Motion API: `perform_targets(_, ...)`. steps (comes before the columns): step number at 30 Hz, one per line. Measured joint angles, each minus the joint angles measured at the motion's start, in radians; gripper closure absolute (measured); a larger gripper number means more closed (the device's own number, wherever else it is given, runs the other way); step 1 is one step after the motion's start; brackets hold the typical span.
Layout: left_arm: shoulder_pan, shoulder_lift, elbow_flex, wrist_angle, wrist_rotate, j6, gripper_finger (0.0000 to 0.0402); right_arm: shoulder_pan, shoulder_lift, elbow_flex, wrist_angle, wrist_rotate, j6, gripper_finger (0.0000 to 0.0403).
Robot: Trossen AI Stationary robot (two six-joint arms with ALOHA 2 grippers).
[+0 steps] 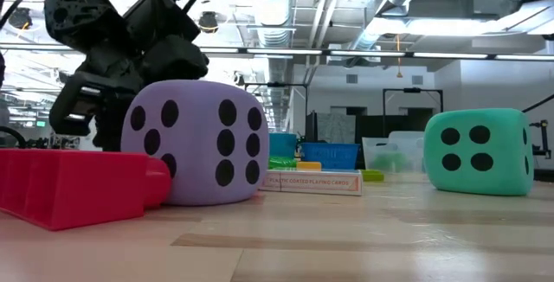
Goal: Pick & Place Toys
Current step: Put the large yellow game piece into the transparent bin
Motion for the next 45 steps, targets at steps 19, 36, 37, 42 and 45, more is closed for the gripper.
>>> perform_targets(19,-0.037,0.010,0.000,0.065,-0.005,-0.171,0.0167,-0.003,0.000,0.000,-0.002,0.000,-0.011,0.0219)
perform_targets(36,-0.055,0.010,0.000,0.009,-0.117,-0.209,0.0332,-0.003,0.000,0.000,-0.002,0.003,-0.011,0.0219)
perform_targets(37,-0.055,0.010,0.000,0.008,-0.124,-0.209,0.0348,-0.003,0.000,0.000,-0.002,0.004,-0.011,0.0219)
perform_targets(42,-0.046,0.010,0.000,0.009,-0.141,-0.209,0.0395,-0.003,0.000,0.000,-0.002,0.004,-0.011,0.0219)
perform_targets(45,-0.028,0.010,0.001,-0.003,-0.165,-0.212,0.0397,-0.003,0.000,0.000,-0.002,0.004,-0.011,0.0219)
